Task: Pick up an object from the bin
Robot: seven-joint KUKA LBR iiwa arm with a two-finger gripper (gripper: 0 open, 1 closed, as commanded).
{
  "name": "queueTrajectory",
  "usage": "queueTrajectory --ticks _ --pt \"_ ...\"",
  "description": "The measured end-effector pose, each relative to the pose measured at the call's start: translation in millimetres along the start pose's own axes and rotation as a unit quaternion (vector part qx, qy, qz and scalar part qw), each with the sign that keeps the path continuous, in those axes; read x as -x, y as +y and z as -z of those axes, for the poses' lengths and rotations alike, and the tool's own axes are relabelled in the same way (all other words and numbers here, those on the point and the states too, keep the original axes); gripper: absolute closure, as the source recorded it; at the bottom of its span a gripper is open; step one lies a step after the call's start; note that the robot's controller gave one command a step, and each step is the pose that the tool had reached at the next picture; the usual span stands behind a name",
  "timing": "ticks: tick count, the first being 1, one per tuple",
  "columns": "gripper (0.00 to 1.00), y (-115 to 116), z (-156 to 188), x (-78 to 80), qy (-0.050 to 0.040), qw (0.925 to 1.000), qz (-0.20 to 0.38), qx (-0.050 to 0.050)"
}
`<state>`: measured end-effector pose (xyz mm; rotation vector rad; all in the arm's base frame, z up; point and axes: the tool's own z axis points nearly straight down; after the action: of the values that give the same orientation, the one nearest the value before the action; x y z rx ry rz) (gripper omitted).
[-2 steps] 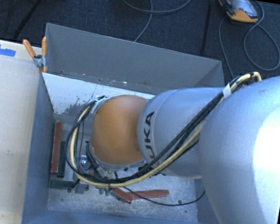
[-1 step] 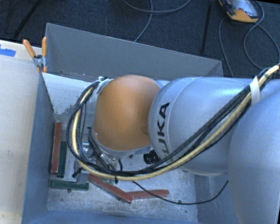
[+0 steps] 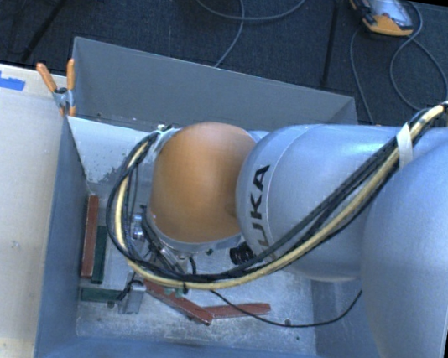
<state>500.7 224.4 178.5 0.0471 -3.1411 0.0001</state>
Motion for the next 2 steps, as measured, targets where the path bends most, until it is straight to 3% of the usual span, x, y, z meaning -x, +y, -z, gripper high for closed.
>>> queueTrajectory --ticks 1,2 --pt "0.00 -21.7 -111.4 7.8 0.0034 0.9900 0.141 -0.001" --pt "1.00 -21.1 -108.3 9.4 0.0008 0.9903 0.139 0.000"
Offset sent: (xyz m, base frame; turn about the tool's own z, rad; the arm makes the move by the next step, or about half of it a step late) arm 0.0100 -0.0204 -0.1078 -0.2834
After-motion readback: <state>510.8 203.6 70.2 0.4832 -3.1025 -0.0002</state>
